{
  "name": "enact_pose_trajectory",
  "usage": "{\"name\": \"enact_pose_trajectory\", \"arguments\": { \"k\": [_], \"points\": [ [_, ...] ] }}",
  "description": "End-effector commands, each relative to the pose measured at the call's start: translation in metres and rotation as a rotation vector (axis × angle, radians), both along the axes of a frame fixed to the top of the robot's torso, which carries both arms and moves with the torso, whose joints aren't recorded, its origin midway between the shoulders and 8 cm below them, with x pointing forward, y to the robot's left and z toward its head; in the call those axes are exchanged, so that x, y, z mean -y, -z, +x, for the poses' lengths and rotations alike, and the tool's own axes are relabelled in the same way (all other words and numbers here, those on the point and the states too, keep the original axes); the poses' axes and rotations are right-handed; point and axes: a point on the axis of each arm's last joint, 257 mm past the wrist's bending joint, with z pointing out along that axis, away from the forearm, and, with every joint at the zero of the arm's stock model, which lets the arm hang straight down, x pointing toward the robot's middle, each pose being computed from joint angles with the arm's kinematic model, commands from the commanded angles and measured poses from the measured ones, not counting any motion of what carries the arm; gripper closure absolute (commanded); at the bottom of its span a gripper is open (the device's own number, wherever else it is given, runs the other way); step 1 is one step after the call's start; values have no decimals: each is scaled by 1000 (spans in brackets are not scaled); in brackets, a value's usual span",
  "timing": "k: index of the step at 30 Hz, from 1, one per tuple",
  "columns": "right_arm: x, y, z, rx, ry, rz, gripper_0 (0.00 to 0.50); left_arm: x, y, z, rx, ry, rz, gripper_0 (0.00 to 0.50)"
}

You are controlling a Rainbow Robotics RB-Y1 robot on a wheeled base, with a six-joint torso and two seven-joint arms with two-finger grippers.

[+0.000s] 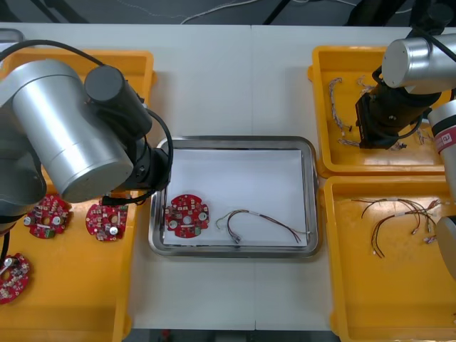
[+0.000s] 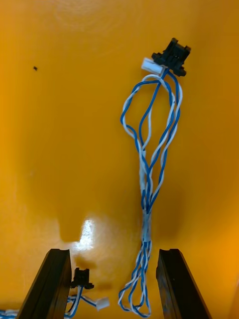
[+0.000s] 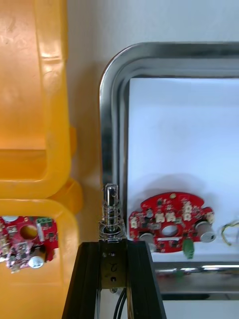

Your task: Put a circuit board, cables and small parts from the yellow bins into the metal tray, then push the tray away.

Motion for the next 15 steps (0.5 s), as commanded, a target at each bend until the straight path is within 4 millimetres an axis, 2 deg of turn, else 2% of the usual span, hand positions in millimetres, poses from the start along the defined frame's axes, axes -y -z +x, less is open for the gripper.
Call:
{"name": "enact_pose_trajectory", "arguments": {
  "k": [1,7,14,15],
  "points": [
    [-4,7,0,13,28,46,0,35,-17,24,87,0,-71,500],
    [0,17,-1,18,31,47,0,50,-6,46,115,-15,-89,500],
    [-1,22,-3,16,28,50,0,51,21,60,119,-31,-47,500],
    [-1,22,-3,16,28,50,42,52,25,61,115,-30,-46,500]
  ]
}}
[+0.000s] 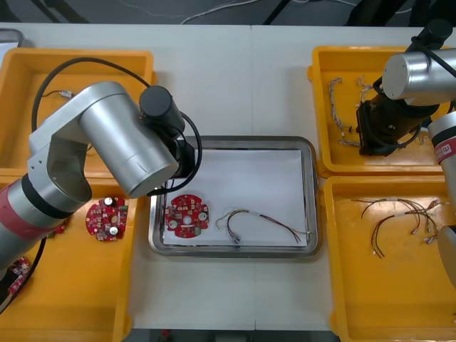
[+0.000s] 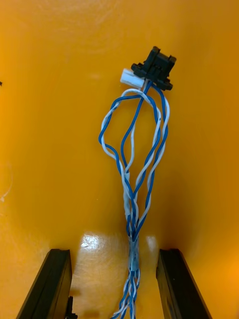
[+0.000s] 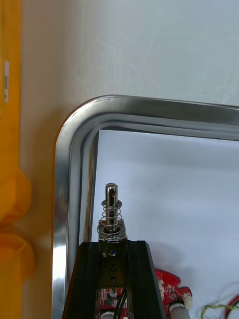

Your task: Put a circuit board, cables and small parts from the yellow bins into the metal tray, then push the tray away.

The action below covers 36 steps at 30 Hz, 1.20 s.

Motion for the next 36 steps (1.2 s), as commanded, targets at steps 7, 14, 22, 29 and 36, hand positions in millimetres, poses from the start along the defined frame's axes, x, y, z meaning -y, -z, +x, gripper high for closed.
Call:
{"name": "enact_pose_trajectory", "arguments": {
  "k": [7,14,22,29,36],
  "points": [
    [-9,6,-3,-2,9,49,500,35,4,18,51,57,-15,500],
    [-5,-9,2,26,-27,37,500,38,14,27,67,59,0,500],
    [14,-37,1,52,-190,-73,500,37,18,34,77,58,13,500],
    [30,-67,-9,48,-353,-198,500,39,21,32,79,64,25,500],
    [30,-95,-24,32,-542,-315,500,39,21,32,82,58,21,183]
  ]
}}
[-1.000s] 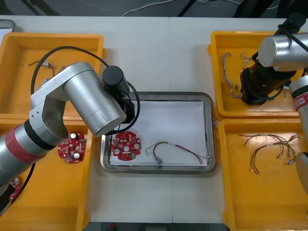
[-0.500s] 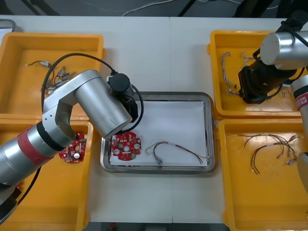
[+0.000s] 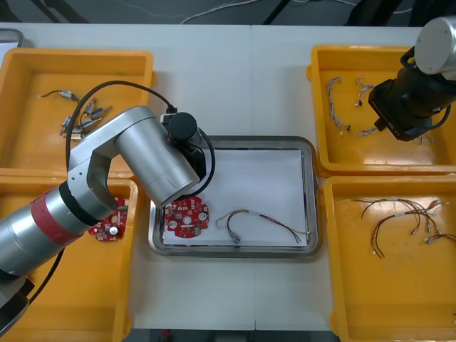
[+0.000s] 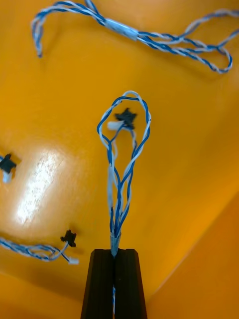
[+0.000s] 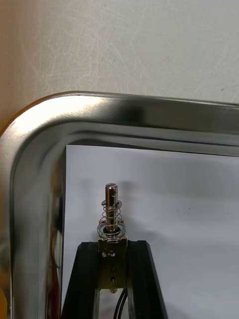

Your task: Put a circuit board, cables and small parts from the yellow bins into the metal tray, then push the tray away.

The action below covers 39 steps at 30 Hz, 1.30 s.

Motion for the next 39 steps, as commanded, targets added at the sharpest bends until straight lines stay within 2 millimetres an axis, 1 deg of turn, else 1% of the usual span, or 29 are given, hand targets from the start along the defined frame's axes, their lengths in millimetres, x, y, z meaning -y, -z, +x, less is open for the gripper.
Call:
{"name": "enact_pose_trajectory", "arguments": {
  "k": [1,2,3,5,7,8,11,14,17,21,25,28,32,33,35,36,38,39],
  "points": [
    [16,-34,-8,34,-105,-91,500,26,-20,7,52,58,-4,137],
    [15,-39,-11,33,-144,-111,500,26,-20,7,52,55,-7,86],
    [14,-42,-13,32,-172,-129,500,25,-20,8,53,53,-7,64],
    [12,-50,-18,28,-240,-165,500,26,-22,8,57,53,-10,30],
    [9,-55,-23,23,-292,-184,500,27,-24,8,61,53,-12,17],
    [6,-59,-26,25,-329,-197,500,29,-26,7,65,57,-16,15],
    [2,-66,-32,24,-413,-230,500,26,-33,4,62,50,-9,8],
    [-3,-74,-38,24,-506,-269,500,24,-46,-4,43,44,-12,5],
    [-10,-84,-41,45,-623,-314,500,21,-65,-13,24,37,-19,7],
    [-16,-95,-44,70,-725,-364,500,16,-83,-23,2,39,-33,7],
    [-22,-103,-47,92,-842,-419,500,6,-104,-32,-29,39,-41,5],
    [-30,-104,-51,104,-918,-435,500,-8,-117,-36,-50,43,-37,0],
    [-37,-105,-57,121,-1016,-474,500,-20,-142,-32,-36,85,-68,0],
    [-39,-106,-57,126,-1029,-484,500,-22,-145,-31,-34,91,-72,0],
    [-42,-105,-61,134,-1079,-518,500,-31,-159,-26,-15,109,-85,0],
    [-43,-106,-62,140,-1094,-528,500,-34,-163,-25,-9,113,-84,0],
    [-47,-104,-67,147,-1150,-567,500,-47,-174,-20,8,122,-82,0],
    [-49,-104,-69,149,-1166,-575,500,-50,-175,-19,9,124,-80,0]
  ]
}}
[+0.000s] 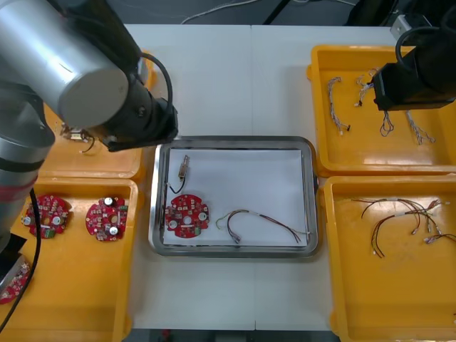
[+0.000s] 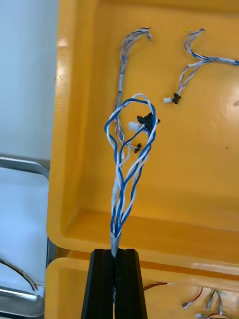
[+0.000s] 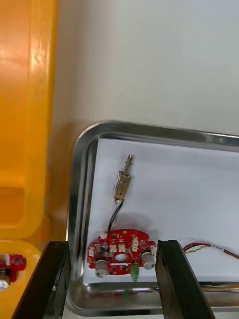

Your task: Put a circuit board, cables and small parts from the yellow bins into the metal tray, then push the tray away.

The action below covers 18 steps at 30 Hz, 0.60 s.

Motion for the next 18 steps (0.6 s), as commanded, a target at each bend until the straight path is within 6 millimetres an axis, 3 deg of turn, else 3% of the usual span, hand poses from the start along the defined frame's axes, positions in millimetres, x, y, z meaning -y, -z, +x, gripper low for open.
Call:
{"name": "enact_pose_trajectory", "arguments": {
  "k": [1,11,18],
  "points": [
    [8,-12,-12,67,-123,-100,500,-30,-49,15,104,80,61,0],
    [-18,1,-37,98,-396,-212,500,-96,-47,25,79,43,108,0],
    [-39,16,-46,95,-581,-348,500,-125,-53,31,73,15,103,0]
  ]
}}
